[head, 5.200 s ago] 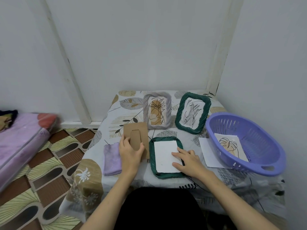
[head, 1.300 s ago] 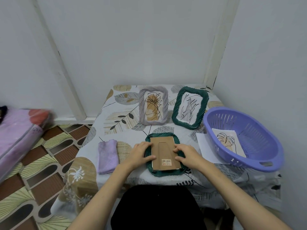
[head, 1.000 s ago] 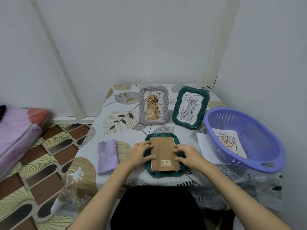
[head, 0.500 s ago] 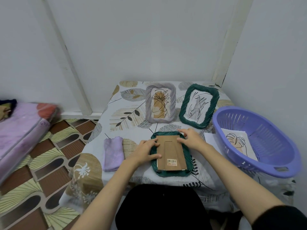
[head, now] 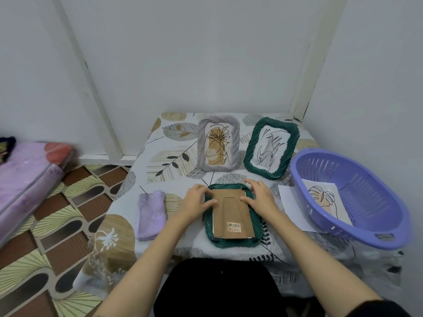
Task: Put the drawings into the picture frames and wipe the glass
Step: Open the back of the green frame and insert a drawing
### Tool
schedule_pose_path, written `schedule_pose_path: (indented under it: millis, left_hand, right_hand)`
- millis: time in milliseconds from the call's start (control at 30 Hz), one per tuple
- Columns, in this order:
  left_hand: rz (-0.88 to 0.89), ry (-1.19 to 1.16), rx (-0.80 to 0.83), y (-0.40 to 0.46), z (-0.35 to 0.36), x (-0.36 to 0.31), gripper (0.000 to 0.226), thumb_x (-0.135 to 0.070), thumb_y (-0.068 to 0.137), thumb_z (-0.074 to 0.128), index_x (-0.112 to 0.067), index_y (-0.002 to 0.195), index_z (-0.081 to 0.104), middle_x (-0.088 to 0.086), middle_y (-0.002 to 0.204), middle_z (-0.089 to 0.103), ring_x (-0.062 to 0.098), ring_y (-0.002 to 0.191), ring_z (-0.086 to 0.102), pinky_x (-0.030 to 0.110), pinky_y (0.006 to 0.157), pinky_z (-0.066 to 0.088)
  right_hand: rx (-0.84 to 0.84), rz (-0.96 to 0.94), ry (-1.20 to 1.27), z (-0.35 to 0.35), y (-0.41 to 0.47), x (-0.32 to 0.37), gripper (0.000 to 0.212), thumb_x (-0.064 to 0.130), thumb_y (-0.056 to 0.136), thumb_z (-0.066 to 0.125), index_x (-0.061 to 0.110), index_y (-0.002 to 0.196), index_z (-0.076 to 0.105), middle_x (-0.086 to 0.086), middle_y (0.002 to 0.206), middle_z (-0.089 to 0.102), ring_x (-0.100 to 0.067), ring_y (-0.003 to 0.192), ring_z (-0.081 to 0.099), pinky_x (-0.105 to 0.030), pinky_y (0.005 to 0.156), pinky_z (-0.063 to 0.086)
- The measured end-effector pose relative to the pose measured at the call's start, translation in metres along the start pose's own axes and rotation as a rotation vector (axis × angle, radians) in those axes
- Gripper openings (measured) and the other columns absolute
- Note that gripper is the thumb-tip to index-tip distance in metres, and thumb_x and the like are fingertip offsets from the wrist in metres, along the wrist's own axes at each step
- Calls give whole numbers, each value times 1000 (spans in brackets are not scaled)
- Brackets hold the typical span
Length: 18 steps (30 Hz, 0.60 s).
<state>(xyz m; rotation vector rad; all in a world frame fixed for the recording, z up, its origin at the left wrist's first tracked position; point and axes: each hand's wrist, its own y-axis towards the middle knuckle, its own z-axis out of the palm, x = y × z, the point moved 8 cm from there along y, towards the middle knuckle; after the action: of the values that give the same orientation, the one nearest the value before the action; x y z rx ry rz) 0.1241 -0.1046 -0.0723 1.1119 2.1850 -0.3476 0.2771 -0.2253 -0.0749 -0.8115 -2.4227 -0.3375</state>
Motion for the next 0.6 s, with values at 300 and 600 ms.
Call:
schedule_pose_path:
  millis: [300, 600]
  left_hand:
    - [-90, 165, 84, 21, 13, 12, 48, -37, 87, 58, -26, 132, 48, 10, 128, 44, 30, 120, 35, 30, 104, 25]
    - [-6, 206, 118, 28, 13, 9, 33, -32, 85, 61, -18, 114, 56, 5, 121, 56, 22, 115, 46, 25, 94, 23]
  right_hand:
    - [5, -16, -35, 3, 1, -4, 52, 31, 83, 64, 22, 133, 48, -8, 114, 49, -25, 108, 48, -40, 93, 42]
    - [7, -5, -15, 3, 0, -4, 52, 30, 83, 65, 22, 132, 48, -7, 113, 50, -26, 108, 48, -40, 92, 41]
